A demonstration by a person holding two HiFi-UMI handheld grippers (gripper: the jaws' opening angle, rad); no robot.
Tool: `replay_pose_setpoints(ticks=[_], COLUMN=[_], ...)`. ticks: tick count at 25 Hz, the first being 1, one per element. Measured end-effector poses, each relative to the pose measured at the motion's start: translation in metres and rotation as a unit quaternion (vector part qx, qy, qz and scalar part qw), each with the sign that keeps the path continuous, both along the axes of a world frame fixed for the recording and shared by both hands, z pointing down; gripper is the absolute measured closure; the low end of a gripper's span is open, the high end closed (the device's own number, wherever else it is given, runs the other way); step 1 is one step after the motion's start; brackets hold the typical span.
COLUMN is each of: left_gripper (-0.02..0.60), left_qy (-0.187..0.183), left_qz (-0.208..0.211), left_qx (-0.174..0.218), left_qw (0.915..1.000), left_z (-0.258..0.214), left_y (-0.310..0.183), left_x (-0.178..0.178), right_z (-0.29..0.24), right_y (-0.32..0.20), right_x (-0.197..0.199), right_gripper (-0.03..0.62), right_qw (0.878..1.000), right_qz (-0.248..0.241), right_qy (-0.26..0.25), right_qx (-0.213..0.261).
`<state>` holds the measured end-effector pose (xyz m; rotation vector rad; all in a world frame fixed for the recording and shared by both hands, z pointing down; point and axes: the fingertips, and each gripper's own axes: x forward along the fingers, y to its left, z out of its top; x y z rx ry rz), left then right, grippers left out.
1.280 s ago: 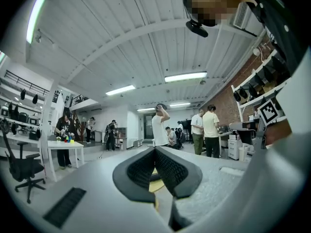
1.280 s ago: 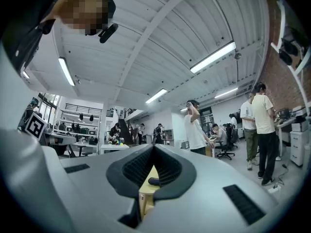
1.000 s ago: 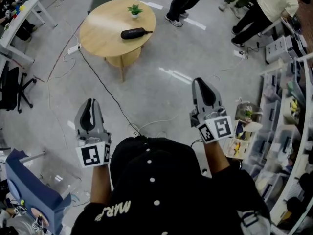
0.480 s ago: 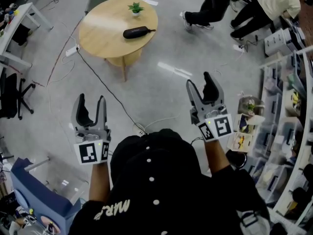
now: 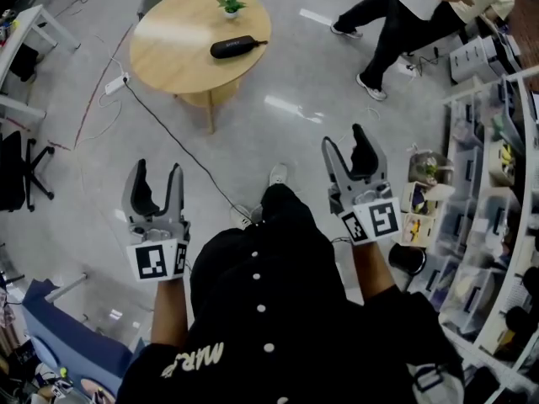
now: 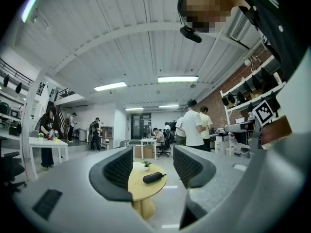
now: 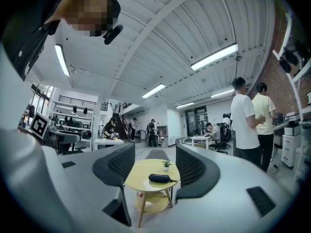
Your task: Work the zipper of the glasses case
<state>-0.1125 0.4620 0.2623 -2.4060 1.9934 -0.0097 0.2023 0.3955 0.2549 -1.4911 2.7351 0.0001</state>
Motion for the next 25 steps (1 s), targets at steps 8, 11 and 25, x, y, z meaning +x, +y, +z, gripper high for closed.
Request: replay_pose_setpoints(ticks=[8, 11, 25], left_gripper=[0.339, 0.339, 0.339], left_qy=[-0.001, 0.000, -0.007], left_qz=[-0.006, -0.011, -0.028], left_qx=[-0.003, -0.002, -0.017], left_qw=[1.0000, 0.9999, 0.9994], left_z=[0.007, 0.008, 0.004], left_y=[-0.021, -0.037, -0.176], left_x=[-0.002, -0.002, 0.014], right_z=[0.008, 0.007, 0.002], right_y=[-0.033, -0.055, -0.212], right_x=[0.000, -0.002, -0.005], right_gripper=[0.352, 0.353, 0.355], right_qw=[1.000, 1.000, 0.999], right_qz=[0.002, -0.003, -0.039], right_qy=[-0.011, -0.016, -0.021], right_qx=[-0.002, -0.002, -0.005])
